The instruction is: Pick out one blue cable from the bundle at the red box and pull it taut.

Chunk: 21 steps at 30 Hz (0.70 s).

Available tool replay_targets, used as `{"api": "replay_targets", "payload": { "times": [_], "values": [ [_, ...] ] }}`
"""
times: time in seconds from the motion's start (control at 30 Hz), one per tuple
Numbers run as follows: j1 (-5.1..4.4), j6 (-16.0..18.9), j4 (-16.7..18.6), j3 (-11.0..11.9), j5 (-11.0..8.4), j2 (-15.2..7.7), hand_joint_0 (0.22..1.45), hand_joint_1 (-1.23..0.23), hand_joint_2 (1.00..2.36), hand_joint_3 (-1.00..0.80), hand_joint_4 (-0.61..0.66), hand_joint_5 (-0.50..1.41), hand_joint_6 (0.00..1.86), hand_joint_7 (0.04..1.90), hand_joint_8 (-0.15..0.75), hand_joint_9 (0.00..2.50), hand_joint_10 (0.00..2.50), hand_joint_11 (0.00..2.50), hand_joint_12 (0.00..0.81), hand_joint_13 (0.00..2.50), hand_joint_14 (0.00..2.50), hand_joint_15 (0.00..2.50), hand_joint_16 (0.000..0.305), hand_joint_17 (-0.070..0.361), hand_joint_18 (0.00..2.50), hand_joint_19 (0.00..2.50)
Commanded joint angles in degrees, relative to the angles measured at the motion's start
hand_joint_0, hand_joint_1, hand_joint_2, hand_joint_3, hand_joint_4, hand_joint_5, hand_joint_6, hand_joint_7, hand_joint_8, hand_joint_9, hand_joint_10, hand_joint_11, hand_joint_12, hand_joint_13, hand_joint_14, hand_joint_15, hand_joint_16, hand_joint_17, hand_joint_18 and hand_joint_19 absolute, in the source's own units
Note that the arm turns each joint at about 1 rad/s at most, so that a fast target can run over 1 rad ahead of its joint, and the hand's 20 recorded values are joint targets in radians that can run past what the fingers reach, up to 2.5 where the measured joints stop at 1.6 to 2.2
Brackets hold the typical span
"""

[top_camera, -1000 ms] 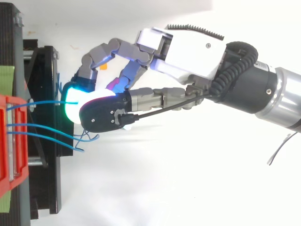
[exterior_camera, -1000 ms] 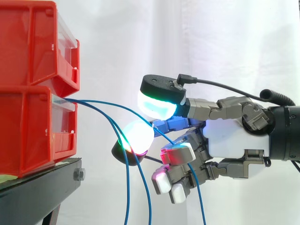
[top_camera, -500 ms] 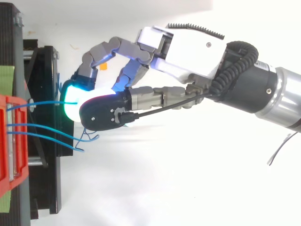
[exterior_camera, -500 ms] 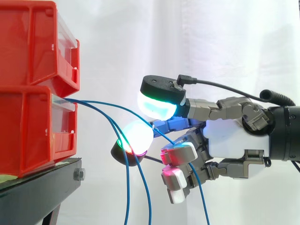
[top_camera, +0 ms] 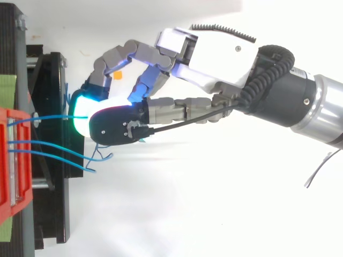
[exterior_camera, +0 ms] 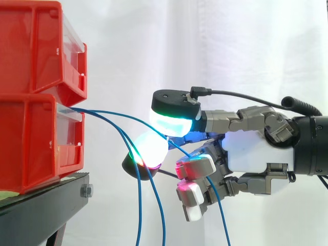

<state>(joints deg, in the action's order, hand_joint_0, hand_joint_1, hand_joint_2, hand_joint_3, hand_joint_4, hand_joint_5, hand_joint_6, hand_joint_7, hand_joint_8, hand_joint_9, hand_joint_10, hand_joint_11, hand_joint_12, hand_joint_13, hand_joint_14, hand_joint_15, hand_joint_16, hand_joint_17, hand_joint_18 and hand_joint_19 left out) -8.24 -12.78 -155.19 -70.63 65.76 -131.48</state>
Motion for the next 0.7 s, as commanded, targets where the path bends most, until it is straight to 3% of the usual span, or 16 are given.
{"api": "replay_targets", "payload": {
  "times": [0.0,0.4,0.67],
  "values": [
    [0.07,0.04,0.07,-0.03,0.07,0.0,0.62,-0.65,1.02,-0.22,0.15,-0.18,0.94,0.77,0.296,1.25,0.01,1.43,0.374,1.2,0.02,0.96,0.055,0.123,0.88,0.7],
    [0.07,0.21,0.16,-0.03,0.07,0.0,0.64,-0.66,1.02,-0.3,0.15,-0.18,0.95,0.75,0.292,1.25,0.01,1.44,0.372,1.17,0.02,0.93,0.055,0.124,0.89,0.71],
    [-0.2,0.3,0.6,-0.03,-0.11,0.0,0.64,-0.73,1.02,-0.09,0.01,-0.14,0.95,0.88,0.32,1.37,0.02,1.45,0.391,1.24,0.02,0.9,0.059,0.133,0.97,0.69]
  ]
}}
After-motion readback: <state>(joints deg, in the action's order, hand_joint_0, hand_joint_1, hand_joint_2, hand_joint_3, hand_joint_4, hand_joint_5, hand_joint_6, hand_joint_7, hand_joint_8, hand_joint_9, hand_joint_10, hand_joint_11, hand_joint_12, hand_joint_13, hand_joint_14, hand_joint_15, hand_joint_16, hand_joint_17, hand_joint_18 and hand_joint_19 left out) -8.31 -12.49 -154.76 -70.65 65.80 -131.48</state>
